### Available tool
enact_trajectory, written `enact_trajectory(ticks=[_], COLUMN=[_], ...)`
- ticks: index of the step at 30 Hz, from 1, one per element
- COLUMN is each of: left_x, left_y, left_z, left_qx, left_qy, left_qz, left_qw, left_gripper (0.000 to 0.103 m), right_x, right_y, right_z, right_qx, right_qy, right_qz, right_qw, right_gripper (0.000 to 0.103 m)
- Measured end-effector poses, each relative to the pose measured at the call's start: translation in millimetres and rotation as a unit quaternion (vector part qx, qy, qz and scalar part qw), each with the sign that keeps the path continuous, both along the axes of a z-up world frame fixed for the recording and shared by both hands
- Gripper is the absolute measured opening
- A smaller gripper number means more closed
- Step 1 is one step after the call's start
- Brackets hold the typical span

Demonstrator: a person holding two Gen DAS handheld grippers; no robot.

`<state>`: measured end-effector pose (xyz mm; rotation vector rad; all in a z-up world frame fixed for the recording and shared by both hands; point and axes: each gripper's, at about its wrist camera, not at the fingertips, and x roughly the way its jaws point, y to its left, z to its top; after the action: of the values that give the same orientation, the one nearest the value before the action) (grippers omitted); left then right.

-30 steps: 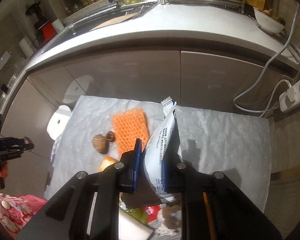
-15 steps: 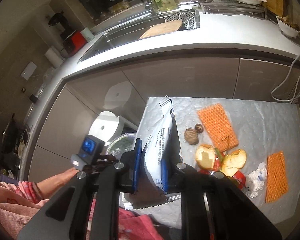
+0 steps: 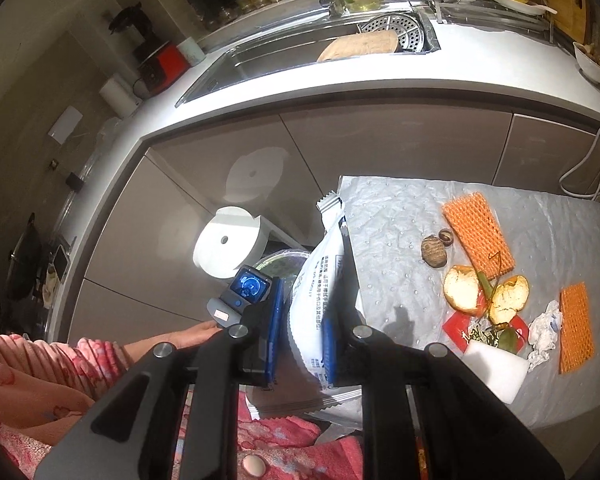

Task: Collect trash
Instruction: 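Drop the onion into the bin with the left tool while the right tool drops the packet in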

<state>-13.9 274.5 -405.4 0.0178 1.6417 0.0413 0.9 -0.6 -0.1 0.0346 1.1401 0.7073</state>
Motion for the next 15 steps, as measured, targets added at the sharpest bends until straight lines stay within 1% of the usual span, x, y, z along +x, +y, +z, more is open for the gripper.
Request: enact_trajectory(ticks=[3,6,8,10,12,15], left_x=[0,-3,-8,-17,-31,-56], left_y=[-2,-3,0,8,16,24], left_z=[16,53,90,134,184,246], left_qx=[-0.003,-0.009,-0.017,-0.035,-0.044,-0.040], left_qy=[-0.010,-0.042,-0.075,-0.115,-0.158,-0.215], left_qz=[-0.003,-0.006,0.003,0.020,0.043,0.058], left_qw=[0.9999,0.9991,0.9970,0.9926,0.9855,0.9740], left_gripper=[0.081,0.081,0.081,0.082,0.091,0.093], right_x=[-1,-1,0,3,6,9], right_y=[7,17,28,43,64,100], right_z=[-2,-9,-17,-30,-48,-84], right_qx=[0.005,0.009,0.007,0.005,-0.001,-0.004], right_qy=[0.003,0.006,0.008,0.013,0.019,0.035], right_qz=[0.007,0.018,0.031,0.050,0.076,0.115], right_qw=[1.000,1.000,0.999,0.999,0.997,0.993], right_gripper=[0.018,0.018,0.018,0.018,0.018,0.018])
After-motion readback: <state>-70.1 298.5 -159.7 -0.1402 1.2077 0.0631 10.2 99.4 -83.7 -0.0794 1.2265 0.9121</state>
